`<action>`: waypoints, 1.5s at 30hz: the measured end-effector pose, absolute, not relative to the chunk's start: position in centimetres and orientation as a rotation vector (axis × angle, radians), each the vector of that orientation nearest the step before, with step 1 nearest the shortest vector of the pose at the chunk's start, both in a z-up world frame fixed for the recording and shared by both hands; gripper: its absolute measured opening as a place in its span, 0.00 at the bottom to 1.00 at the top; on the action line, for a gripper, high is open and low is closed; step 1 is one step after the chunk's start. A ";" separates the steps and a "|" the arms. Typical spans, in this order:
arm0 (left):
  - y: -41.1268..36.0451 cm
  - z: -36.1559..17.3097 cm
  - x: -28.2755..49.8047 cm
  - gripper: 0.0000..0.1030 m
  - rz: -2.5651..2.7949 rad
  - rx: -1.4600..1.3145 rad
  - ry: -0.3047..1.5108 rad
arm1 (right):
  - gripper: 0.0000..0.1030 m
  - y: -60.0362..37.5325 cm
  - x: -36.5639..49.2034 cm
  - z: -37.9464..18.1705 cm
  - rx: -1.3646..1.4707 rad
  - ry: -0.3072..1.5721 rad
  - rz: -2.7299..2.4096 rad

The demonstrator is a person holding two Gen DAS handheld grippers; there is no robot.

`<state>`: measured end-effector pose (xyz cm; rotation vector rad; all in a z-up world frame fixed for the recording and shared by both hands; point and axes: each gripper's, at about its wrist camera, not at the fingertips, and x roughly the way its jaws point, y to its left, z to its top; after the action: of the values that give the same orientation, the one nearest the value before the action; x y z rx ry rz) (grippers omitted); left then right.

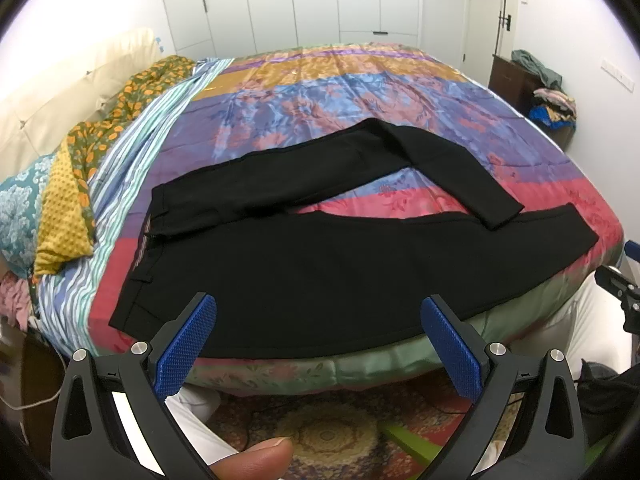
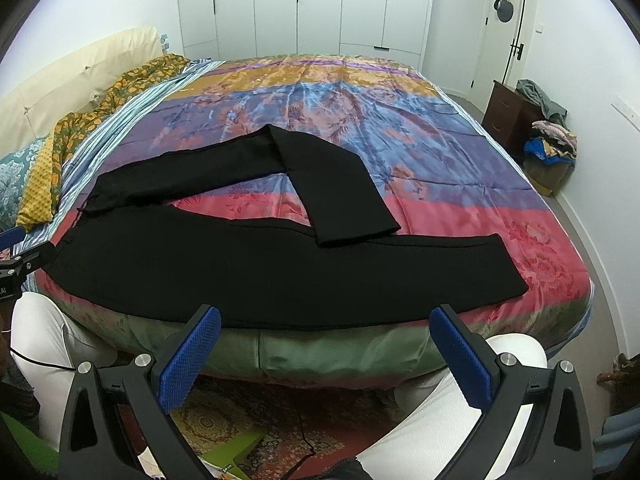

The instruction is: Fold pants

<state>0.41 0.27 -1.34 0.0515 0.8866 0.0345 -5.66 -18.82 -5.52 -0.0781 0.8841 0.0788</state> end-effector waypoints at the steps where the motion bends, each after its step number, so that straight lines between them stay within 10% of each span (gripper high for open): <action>1: 0.3 -1.4 0.4 0.99 0.034 0.052 0.887 | 1.00 -18.8 -5.7 -5.5 -0.079 0.885 0.078; 45: -0.1 -1.7 0.5 0.99 0.035 0.063 0.899 | 1.00 -18.6 -5.2 -6.4 -0.101 0.927 0.057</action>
<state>0.46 -0.09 -1.66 0.0627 0.8992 0.0351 -5.15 -18.59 -6.37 -0.1011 0.9272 0.0571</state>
